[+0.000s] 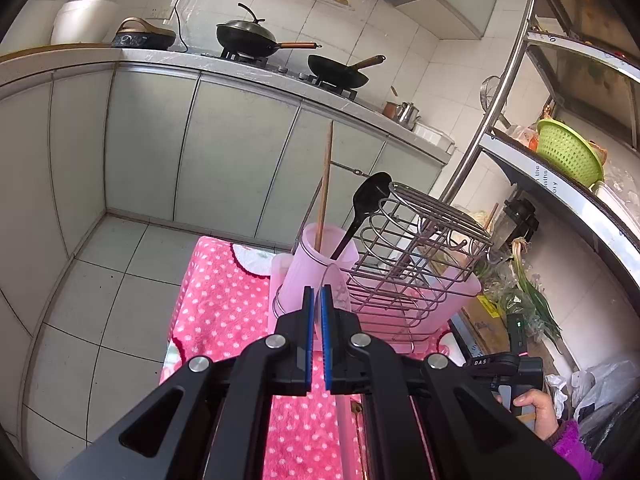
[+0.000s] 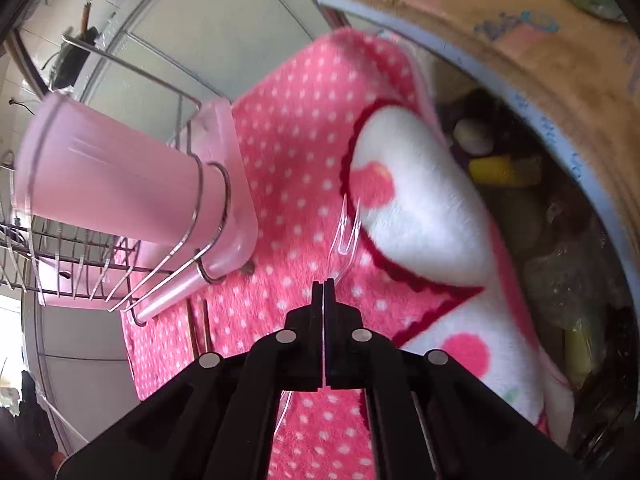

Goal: Organize utensils
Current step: 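Raise both held plastic utensils above the pink cup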

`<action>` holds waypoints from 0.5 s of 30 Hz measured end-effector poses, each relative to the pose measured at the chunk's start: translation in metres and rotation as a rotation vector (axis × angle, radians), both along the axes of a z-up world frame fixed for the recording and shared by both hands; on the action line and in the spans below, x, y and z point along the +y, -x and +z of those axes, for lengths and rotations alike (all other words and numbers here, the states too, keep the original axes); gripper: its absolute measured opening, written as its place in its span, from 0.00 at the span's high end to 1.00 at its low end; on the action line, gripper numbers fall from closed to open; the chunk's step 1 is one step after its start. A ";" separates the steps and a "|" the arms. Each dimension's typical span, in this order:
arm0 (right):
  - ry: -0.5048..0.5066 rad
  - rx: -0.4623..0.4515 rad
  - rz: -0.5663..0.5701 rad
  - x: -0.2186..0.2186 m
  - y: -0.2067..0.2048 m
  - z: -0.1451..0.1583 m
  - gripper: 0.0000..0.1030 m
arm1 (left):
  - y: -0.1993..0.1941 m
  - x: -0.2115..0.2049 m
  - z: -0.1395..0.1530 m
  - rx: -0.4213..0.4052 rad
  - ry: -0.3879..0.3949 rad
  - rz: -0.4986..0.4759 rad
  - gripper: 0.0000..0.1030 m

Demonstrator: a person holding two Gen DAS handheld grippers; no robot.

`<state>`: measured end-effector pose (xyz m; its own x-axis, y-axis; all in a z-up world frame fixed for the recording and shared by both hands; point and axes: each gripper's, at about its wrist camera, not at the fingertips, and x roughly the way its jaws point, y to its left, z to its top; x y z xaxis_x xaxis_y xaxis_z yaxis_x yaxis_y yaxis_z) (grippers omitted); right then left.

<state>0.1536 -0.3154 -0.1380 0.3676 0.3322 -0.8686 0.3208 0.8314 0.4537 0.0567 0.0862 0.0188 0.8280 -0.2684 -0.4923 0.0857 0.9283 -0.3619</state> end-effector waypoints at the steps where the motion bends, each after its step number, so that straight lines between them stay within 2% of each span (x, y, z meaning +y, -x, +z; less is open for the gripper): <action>1: 0.003 0.010 0.006 0.003 -0.001 -0.002 0.99 | -0.002 0.000 -0.001 0.004 0.001 0.000 0.97; 4: 0.048 0.019 0.013 0.010 -0.006 0.001 0.98 | -0.006 0.001 -0.006 0.018 0.005 -0.002 0.97; 6: 0.041 0.026 0.015 0.012 -0.010 0.002 0.91 | -0.008 0.002 -0.008 0.022 0.006 -0.006 0.97; 7: 0.029 0.027 0.019 0.013 -0.011 0.003 0.82 | -0.009 0.001 -0.008 0.022 0.006 -0.008 0.97; 8: 0.035 0.034 0.019 0.015 -0.013 0.003 0.70 | -0.009 0.002 -0.009 0.022 0.006 -0.009 0.97; 9: 0.048 0.044 0.015 0.017 -0.015 0.003 0.62 | -0.010 0.003 -0.010 0.023 0.009 -0.008 0.97; 10: 0.054 0.046 0.016 0.019 -0.016 0.002 0.59 | -0.011 0.003 -0.010 0.024 0.014 -0.008 0.97; 15: 0.088 0.049 0.009 0.027 -0.018 -0.001 0.62 | -0.013 0.007 -0.014 0.029 0.027 -0.002 0.97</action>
